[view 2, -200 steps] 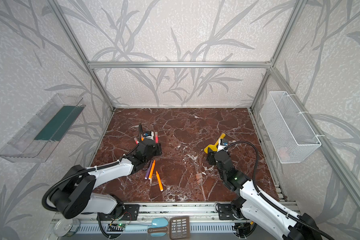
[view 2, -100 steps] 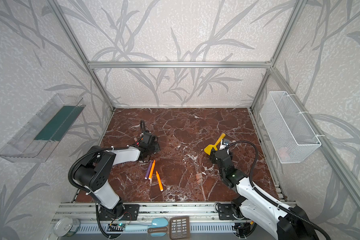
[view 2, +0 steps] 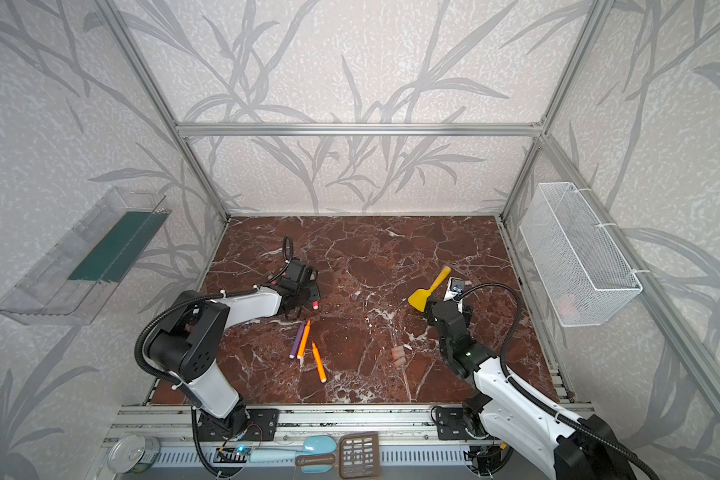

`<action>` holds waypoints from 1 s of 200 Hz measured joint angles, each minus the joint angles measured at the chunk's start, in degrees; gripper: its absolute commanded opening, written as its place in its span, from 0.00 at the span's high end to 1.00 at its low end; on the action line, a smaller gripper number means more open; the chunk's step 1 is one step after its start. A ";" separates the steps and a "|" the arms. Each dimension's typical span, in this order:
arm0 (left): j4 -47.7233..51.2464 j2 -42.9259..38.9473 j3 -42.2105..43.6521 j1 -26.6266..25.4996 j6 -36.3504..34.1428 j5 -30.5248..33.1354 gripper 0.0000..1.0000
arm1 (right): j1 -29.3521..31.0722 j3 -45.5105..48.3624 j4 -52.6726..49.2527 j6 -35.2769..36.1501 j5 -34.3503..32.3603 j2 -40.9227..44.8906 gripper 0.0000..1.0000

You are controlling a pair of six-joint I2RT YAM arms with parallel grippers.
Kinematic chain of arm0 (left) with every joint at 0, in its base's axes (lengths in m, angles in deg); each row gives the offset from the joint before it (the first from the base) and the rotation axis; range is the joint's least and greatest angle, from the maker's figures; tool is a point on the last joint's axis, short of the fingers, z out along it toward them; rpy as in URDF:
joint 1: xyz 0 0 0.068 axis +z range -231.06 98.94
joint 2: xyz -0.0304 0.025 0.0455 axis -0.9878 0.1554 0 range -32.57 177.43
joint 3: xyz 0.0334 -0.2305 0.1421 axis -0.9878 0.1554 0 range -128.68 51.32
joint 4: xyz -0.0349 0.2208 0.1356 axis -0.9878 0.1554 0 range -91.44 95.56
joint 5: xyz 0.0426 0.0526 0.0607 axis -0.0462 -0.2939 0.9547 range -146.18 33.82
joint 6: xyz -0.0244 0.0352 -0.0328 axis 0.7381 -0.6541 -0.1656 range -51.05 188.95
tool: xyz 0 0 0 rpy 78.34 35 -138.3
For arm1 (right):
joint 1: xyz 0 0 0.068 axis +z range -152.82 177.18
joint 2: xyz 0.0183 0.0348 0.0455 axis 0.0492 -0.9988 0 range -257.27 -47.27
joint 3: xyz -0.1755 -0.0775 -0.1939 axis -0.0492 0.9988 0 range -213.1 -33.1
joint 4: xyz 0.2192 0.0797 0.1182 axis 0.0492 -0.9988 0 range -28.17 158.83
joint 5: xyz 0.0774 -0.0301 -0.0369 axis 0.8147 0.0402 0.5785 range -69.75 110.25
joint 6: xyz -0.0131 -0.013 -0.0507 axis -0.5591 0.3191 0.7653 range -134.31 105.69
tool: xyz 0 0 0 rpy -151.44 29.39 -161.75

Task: Insert the pens into the pen caps
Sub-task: 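Lay the capped pink marker on the table and open the left gripper, then move the open left gripper over the uncapped orange marker and lower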

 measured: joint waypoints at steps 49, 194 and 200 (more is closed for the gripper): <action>4.68 -12.15 -0.68 -0.20 -1.51 0.15 0.49 | -0.02 -1.77 -0.15 0.04 0.22 -3.39 0.18; 13.05 -43.32 23.08 -17.44 1.86 -1.29 0.57 | -0.02 -1.57 -0.07 0.98 4.59 1.33 0.18; 12.74 -42.18 23.71 -18.32 2.34 -1.09 0.57 | -0.02 -1.49 0.00 1.14 4.96 1.64 0.18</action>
